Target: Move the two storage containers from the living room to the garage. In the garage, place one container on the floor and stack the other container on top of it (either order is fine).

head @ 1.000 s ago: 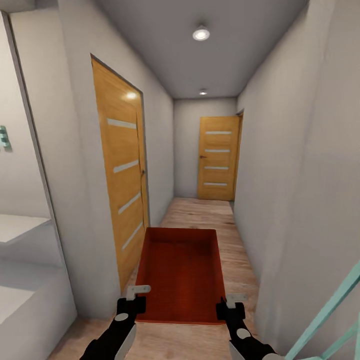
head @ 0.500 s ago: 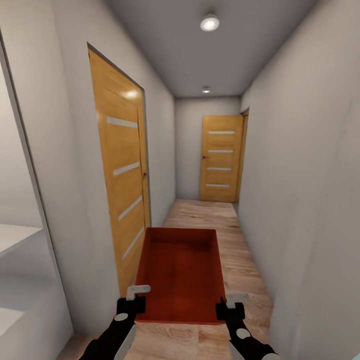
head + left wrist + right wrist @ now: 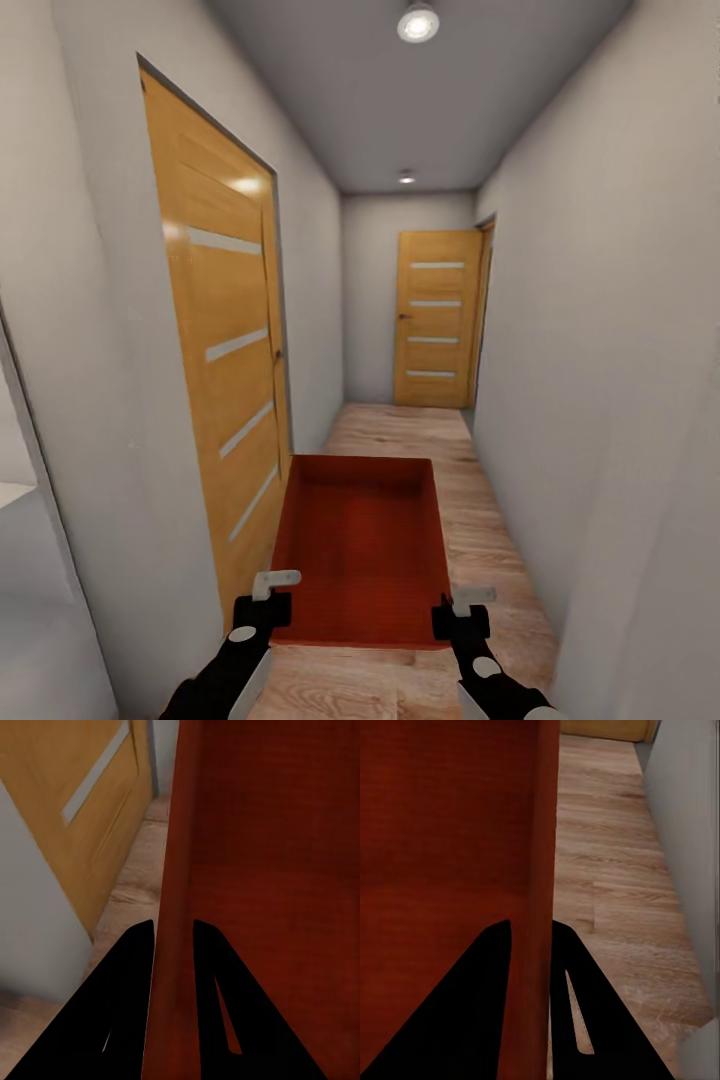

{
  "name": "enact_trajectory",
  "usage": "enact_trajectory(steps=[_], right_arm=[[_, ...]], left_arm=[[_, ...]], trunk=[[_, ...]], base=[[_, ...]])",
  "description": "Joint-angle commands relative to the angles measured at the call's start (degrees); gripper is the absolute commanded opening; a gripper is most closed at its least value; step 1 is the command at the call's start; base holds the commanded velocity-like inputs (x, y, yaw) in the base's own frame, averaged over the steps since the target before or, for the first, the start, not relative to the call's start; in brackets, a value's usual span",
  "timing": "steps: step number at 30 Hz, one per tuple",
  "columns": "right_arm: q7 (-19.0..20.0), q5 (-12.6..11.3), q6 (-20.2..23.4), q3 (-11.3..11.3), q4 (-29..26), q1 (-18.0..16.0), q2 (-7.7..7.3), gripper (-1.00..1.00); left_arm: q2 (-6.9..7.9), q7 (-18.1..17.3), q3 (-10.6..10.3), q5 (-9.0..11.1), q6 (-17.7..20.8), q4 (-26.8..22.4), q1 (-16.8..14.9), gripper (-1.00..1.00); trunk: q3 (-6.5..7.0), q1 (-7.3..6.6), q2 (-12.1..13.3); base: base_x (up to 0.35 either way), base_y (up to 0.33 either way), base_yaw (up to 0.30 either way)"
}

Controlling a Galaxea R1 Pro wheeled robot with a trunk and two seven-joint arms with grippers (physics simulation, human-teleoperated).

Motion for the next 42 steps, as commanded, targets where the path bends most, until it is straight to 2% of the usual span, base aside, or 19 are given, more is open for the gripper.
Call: enact_trajectory(steps=[1,13,42], right_arm=[[-0.8,0.0,-2.8,-1.5,-0.1,-0.1,-0.02,-1.00],[-0.8,0.0,-2.7,-1.5,-0.1,-0.1,-0.02,-1.00],[-0.8,0.0,-2.7,-1.5,-0.1,-0.1,-0.02,-1.00]], left_arm=[[0.44,2.1,-0.3,0.8,0.3,0.5,0.0,-1.00],[0.44,2.1,-0.3,0.8,0.3,0.5,0.0,-1.00],[0.44,2.1,-0.3,0.8,0.3,0.8,0.0,-1.00]], trunk=[[-0.05,0.04,-0.1],[0.27,0.04,-0.1],[0.28,0.04,-0.1]], base=[[0.321,0.000,-0.224],[0.321,0.000,-0.208],[0.321,0.000,-0.004]])
